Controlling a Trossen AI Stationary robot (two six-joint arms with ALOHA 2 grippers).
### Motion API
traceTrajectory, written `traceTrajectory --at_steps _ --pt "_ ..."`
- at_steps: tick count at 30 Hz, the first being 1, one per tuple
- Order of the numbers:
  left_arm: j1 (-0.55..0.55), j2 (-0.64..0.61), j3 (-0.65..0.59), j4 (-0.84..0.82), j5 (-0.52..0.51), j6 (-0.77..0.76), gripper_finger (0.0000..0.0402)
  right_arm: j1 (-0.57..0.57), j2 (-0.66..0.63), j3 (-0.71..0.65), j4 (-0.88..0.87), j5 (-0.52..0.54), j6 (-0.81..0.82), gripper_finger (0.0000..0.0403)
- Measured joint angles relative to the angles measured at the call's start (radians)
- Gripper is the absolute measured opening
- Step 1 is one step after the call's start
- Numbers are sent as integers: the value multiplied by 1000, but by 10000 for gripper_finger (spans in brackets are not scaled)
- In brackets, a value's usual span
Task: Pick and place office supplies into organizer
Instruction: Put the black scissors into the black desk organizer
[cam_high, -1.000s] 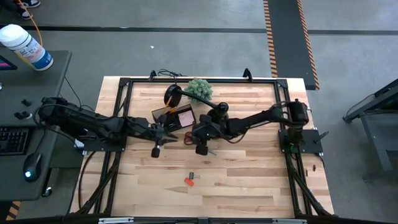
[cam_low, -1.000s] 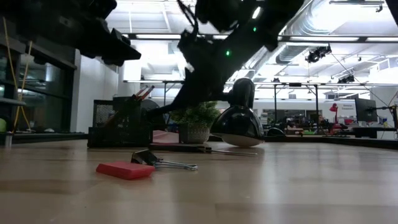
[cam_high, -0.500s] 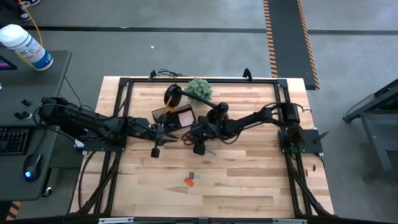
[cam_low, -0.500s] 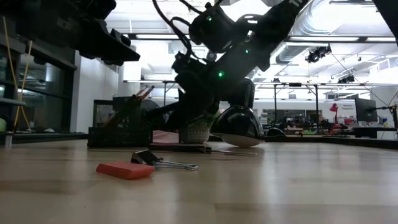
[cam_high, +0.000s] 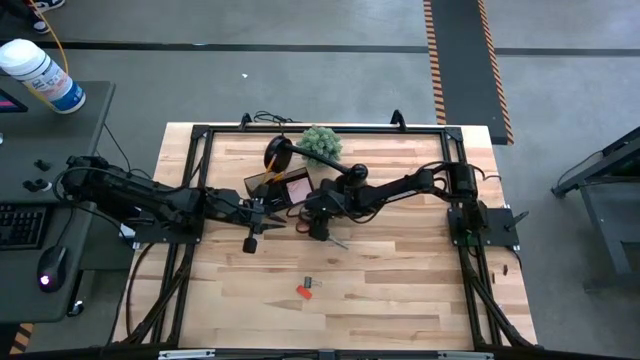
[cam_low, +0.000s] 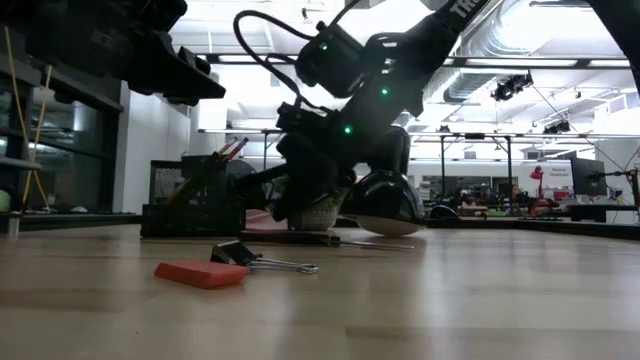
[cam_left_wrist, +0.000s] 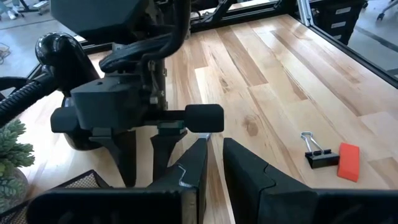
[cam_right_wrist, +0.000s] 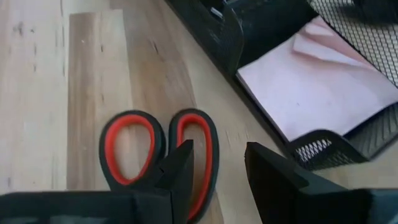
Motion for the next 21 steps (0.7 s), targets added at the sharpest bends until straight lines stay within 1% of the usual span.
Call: traceTrajectory --at_steps 11,21 --pt "0 0 0 0 0 1 42 1 0 0 -13 -2 3 118" --pt "0 0 -1 1 0 1 42 1 65 2 27 -31 27 116"
